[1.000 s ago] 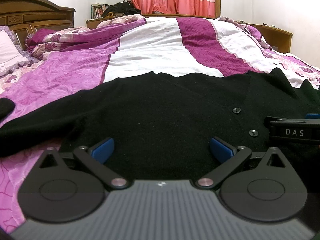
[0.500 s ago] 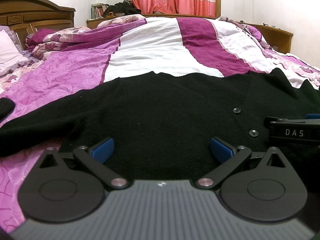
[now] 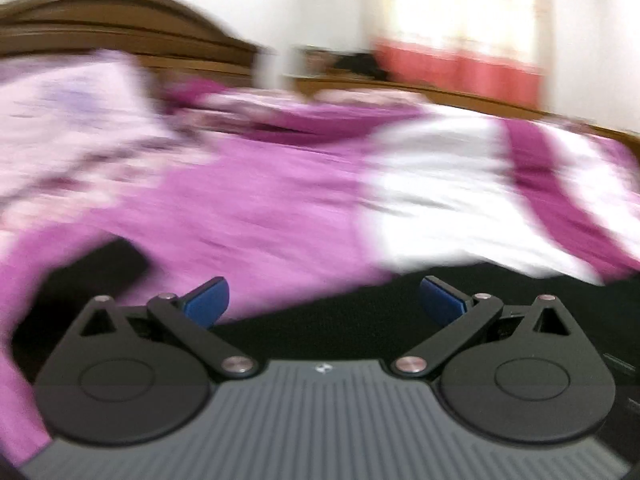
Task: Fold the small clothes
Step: 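Grasp a sleeve cuff of the black cardigan with the left gripper and lift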
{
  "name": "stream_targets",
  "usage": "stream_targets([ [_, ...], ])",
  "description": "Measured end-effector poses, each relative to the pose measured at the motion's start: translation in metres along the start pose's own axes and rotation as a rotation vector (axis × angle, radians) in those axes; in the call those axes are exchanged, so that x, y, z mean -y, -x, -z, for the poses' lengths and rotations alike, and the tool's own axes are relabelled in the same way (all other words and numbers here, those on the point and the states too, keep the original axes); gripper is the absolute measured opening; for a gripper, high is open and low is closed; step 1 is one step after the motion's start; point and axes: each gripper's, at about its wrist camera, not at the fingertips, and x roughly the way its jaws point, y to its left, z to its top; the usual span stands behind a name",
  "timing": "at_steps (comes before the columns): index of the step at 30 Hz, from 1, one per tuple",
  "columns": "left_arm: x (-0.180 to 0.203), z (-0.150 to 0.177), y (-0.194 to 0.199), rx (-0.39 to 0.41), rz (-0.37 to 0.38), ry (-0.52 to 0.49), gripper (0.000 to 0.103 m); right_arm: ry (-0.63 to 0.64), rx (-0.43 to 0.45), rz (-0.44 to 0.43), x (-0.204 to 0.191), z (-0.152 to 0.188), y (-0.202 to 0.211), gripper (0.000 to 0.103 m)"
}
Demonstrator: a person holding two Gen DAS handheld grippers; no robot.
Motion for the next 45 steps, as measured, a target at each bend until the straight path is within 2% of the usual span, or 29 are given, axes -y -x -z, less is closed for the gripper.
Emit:
stream_targets([
  [1,-0.019,-0.006,-0.010,-0.025,-0.062,0.024,0.103,0.000,-0.001,0.000,0.000,0.000,-0.001,0.103],
  [3,-0.057,-0.010,-0.024,-0.079,-0.140,0.078,0.101,0.001,-0.002,0.000,0.000,0.000,-0.001,0.103],
  [4,-0.073,-0.009,-0.029,-0.100,-0.191,0.096,0.092,0.006,-0.003,0.003,-0.004,0.001,-0.003,0.103],
  [6,-0.097,-0.005,-0.040,-0.168,-0.345,0.094,0.079,0.020,-0.007,0.011,-0.007,0.000,-0.004,0.103],
  [7,-0.106,-0.001,-0.046,-0.210,-0.391,0.083,0.079,0.027,-0.008,0.015,-0.008,0.000,-0.004,0.103],
  [8,-0.115,0.001,-0.052,-0.242,-0.388,0.081,0.079,0.035,-0.009,0.019,-0.009,-0.001,-0.004,0.103],
  [9,-0.122,0.005,-0.053,-0.241,-0.354,0.096,0.078,0.042,-0.009,0.023,-0.010,-0.001,-0.004,0.103],
  [11,-0.121,0.007,-0.049,-0.194,-0.325,0.075,0.054,0.053,-0.011,0.028,-0.011,-0.001,-0.005,0.103],
  [12,-0.117,0.007,-0.047,-0.167,-0.330,0.031,0.031,0.056,-0.011,0.030,-0.012,-0.001,-0.005,0.103],
  [13,-0.113,0.007,-0.045,-0.139,-0.338,-0.019,0.022,0.059,-0.011,0.031,-0.012,-0.001,-0.004,0.103],
  [16,-0.110,0.002,-0.048,-0.066,-0.325,-0.124,0.017,0.059,-0.012,0.030,-0.012,-0.001,-0.004,0.103],
  [19,-0.115,-0.017,-0.039,0.027,-0.267,-0.150,0.016,0.059,-0.012,0.030,-0.013,-0.001,-0.004,0.103],
  [22,-0.112,-0.035,-0.024,0.114,-0.152,-0.128,0.016,0.059,-0.013,0.029,-0.014,-0.001,-0.006,0.103],
  [24,-0.105,-0.046,-0.011,0.155,-0.051,-0.096,0.016,0.059,-0.014,0.028,-0.014,-0.001,-0.006,0.103],
  [29,-0.067,-0.060,0.008,0.192,0.216,-0.011,0.016,0.050,-0.024,0.014,-0.014,-0.003,-0.009,0.103],
  [31,-0.044,-0.057,0.010,0.170,0.351,0.017,0.016,0.040,-0.029,0.003,-0.012,-0.004,-0.010,0.103],
  [34,0.003,-0.043,0.009,0.126,0.479,-0.001,0.017,0.031,-0.030,-0.006,-0.010,-0.004,-0.010,0.103],
  [37,0.047,-0.020,0.006,0.076,0.518,-0.089,0.017,0.029,-0.031,-0.010,-0.010,-0.004,-0.011,0.103],
  [40,0.077,-0.005,0.006,0.029,0.605,-0.145,0.018,0.017,-0.030,-0.022,-0.008,-0.004,-0.010,0.103],
  [43,0.092,0.011,0.008,-0.012,0.686,-0.245,0.020,0.004,-0.030,-0.038,-0.004,-0.004,-0.010,0.103],
  [45,0.096,0.022,0.004,-0.077,0.697,-0.273,0.022,-0.004,-0.035,-0.052,-0.003,-0.005,-0.010,0.103],
])
